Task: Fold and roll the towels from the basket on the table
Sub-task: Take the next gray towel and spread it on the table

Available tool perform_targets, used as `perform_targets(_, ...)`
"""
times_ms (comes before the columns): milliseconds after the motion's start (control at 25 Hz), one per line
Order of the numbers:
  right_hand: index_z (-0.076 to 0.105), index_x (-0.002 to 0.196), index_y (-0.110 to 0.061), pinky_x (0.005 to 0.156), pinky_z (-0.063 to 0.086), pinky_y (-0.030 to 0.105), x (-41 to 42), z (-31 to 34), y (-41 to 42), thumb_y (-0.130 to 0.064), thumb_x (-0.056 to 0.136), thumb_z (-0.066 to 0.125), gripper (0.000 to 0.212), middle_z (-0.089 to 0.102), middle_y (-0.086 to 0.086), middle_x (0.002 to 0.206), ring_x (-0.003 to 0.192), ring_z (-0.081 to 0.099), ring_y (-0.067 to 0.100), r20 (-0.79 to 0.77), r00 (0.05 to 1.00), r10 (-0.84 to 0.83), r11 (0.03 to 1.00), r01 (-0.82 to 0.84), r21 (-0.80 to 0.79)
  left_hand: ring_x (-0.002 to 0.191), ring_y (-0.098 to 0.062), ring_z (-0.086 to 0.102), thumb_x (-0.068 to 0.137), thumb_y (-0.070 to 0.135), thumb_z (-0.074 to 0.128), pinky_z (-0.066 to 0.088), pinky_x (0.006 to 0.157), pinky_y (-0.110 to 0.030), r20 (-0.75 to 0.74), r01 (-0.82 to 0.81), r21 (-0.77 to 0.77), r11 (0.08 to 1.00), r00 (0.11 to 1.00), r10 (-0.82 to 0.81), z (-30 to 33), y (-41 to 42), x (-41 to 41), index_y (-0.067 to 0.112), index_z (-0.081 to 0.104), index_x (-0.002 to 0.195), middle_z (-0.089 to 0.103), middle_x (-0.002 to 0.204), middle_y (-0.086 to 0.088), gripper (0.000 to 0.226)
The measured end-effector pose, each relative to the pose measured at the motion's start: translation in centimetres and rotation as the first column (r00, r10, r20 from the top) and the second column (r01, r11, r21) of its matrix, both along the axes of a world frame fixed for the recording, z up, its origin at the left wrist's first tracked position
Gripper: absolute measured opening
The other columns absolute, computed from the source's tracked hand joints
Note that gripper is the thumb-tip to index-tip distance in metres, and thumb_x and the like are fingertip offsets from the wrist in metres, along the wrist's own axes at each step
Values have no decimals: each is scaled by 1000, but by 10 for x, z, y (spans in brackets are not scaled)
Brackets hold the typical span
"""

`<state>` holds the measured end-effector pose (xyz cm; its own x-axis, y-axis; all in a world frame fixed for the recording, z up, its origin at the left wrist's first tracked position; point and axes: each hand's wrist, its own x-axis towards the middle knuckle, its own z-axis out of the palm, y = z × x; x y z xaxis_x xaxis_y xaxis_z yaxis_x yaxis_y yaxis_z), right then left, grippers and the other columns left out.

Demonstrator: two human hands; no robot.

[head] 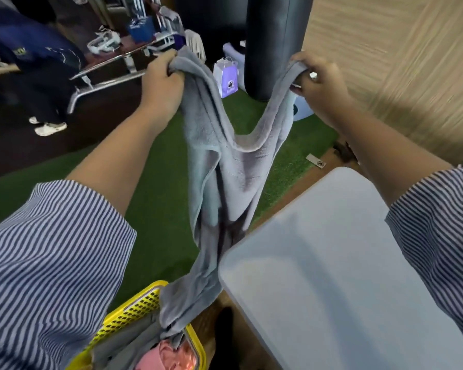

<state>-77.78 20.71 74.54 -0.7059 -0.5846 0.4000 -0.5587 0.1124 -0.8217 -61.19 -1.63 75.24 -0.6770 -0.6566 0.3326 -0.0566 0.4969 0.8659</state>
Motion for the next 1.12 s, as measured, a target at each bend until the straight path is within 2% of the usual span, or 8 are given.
perform_targets(160,57,81,-41,61,47,35,-68,37,-72,-8,76,35,40,56,-16,68,66,53,9,-89,994,-56,998,53,-38,105,-17,61,90,22,40,53,90,-45,-84,9,59,998,996,-4,32,-57,-70,30,59,110,64,114,1,29)
perform_targets(320,56,77,-44,64,39,33,-143,100,-134,-13,72,35,38,55,-19,63,63,48,5,-151,973,-176,961,137,-239,107,-22,62,84,17,43,56,85,-45,-343,-69,73,995,935,90,100,-123,-136,23,61,119,64,119,-7,40)
perform_targets(440,57,80,-40,65,43,34,-176,133,-156,-12,75,37,35,58,-17,68,67,51,7,-182,960,-211,939,147,-312,90,-22,61,74,17,43,55,77,-47,-446,-96,-3,995,891,85,126,-152,-158,39,60,80,62,93,-5,29)
perform_targets(520,58,82,-38,71,47,39,-190,132,-166,-14,78,39,31,60,-13,73,73,55,12,-226,947,-227,955,172,-242,87,-17,57,75,18,42,50,80,-44,-420,-126,-30,992,902,102,118,-160,-163,40,58,75,61,86,4,28)
perform_targets(640,58,78,-38,77,52,48,-217,115,-167,-14,75,37,32,60,-8,73,77,57,17,-179,949,-259,962,237,-135,103,-20,60,81,15,42,49,94,-42,-425,-174,47,984,888,177,98,-184,-174,32,62,98,65,105,1,32)
perform_targets(760,58,79,-33,79,53,50,-245,144,-159,-15,66,32,34,59,-2,74,78,56,20,-76,906,-417,892,392,-228,111,-27,60,89,17,44,49,98,-44,-514,-150,178,973,828,222,116,-210,-180,20,59,116,63,118,-10,31)
perform_targets(920,55,71,-41,73,50,45,-259,159,-145,-20,72,37,28,55,-8,71,77,52,18,-75,899,-430,883,402,-241,93,-16,61,88,18,48,50,83,-39,-533,-144,102,984,828,176,122,-205,-176,29,59,90,64,95,1,16)
perform_targets(1120,64,83,-35,70,50,46,-270,87,-133,-8,78,42,35,56,-4,68,70,53,21,-172,947,-272,948,294,120,51,-5,32,84,18,45,28,57,-27,-316,-400,-124,908,883,346,58,-199,-148,13,39,65,44,52,4,21)
